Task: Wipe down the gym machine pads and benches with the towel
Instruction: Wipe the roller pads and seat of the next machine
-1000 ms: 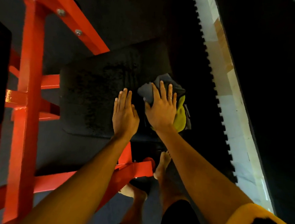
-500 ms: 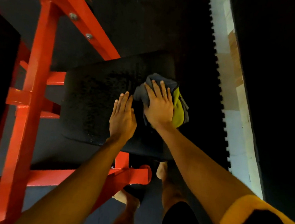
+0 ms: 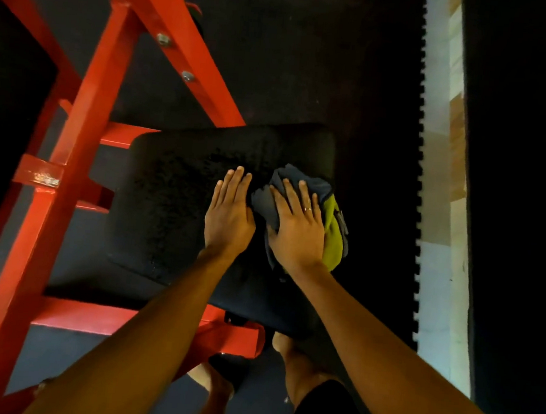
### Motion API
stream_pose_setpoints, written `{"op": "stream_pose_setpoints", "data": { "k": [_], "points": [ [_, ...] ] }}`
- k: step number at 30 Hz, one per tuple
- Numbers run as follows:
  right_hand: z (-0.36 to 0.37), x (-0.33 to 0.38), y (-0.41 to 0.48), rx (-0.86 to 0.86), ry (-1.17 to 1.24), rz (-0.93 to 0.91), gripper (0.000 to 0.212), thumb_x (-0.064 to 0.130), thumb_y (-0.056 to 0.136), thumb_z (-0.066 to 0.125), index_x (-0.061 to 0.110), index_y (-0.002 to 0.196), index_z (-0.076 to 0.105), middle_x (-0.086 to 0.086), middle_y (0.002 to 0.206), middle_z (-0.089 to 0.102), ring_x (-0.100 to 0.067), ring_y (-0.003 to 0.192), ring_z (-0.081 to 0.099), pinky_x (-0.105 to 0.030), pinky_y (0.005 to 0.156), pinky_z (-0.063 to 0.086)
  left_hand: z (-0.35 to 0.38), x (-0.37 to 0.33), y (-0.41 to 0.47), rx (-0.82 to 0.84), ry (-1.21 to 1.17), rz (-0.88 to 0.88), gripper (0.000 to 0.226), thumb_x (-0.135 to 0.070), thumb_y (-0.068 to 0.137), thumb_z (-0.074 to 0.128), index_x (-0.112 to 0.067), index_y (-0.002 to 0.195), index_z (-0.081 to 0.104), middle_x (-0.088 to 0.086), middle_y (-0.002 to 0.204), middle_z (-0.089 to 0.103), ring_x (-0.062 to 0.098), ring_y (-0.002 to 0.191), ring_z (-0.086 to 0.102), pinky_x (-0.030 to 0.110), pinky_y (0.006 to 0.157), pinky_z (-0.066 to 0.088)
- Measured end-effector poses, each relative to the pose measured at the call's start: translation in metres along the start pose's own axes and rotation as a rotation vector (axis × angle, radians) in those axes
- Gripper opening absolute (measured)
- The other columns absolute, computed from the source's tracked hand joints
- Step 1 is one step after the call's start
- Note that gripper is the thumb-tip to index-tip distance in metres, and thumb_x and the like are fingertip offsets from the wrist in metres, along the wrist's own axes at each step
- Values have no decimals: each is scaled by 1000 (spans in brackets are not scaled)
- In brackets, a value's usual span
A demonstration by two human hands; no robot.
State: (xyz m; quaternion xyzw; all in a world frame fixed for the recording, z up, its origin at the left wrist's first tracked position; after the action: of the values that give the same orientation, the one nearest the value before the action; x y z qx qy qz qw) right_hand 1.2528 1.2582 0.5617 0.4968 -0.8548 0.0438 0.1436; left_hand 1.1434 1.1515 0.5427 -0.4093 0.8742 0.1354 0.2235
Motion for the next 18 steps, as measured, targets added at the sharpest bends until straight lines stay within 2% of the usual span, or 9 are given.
{"op": "stream_pose_setpoints", "data": {
  "k": [4, 8, 12, 15, 18],
  "points": [
    [0, -1, 82, 13, -6, -5, 61, 27, 92, 67, 22, 151, 51, -8, 161, 43, -35, 154, 27, -51, 125, 22, 0, -4, 9, -51, 26, -47, 64, -16, 91, 35, -2, 153, 40, 13, 161, 37, 26, 153, 28, 38, 128, 15],
    [-6, 1, 147, 107, -27, 24, 61, 39, 101, 57, 25, 157, 40, -5, 167, 32, -29, 158, 17, -45, 127, 12, 1, -6, 20, -48, 88, -87, 63, -19, 93, 36, -4, 154, 40, 13, 162, 36, 27, 153, 27, 42, 128, 16],
    [-8, -3, 110, 59, -13, -45, 66, 43, 98, 58, 23, 159, 38, -6, 166, 35, -29, 156, 23, -45, 126, 17, 2, -5, 19, -43, 123, -159, 66, -27, 95, 29, -4, 157, 34, 14, 165, 30, 27, 155, 21, 42, 128, 14],
    [-11, -15, 64, 40, -7, -137, 72, 35, 93, 66, 25, 159, 39, -6, 165, 37, -30, 156, 26, -48, 126, 22, 1, -8, 21, -38, 144, -208, 70, -32, 95, 24, -3, 159, 28, 15, 167, 23, 26, 157, 16, 42, 129, 12],
    [-8, -20, 71, 78, -1, -211, 67, 31, 93, 68, 25, 156, 44, -7, 162, 41, -32, 154, 29, -49, 124, 24, 3, -10, 20, -23, 189, -215, 70, -32, 96, 24, -3, 160, 25, 15, 168, 21, 26, 157, 14, 41, 129, 10]
  ]
}}
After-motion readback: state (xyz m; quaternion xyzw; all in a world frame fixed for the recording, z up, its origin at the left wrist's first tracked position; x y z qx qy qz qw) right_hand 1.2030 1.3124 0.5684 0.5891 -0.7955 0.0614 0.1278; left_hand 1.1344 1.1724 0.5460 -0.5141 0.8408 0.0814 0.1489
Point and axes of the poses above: each hand's wrist, its own y-axis towards the middle knuckle, its own z-axis out of the palm, x = y × z, the point moved 2 cm from there along y, towards the middle knuckle
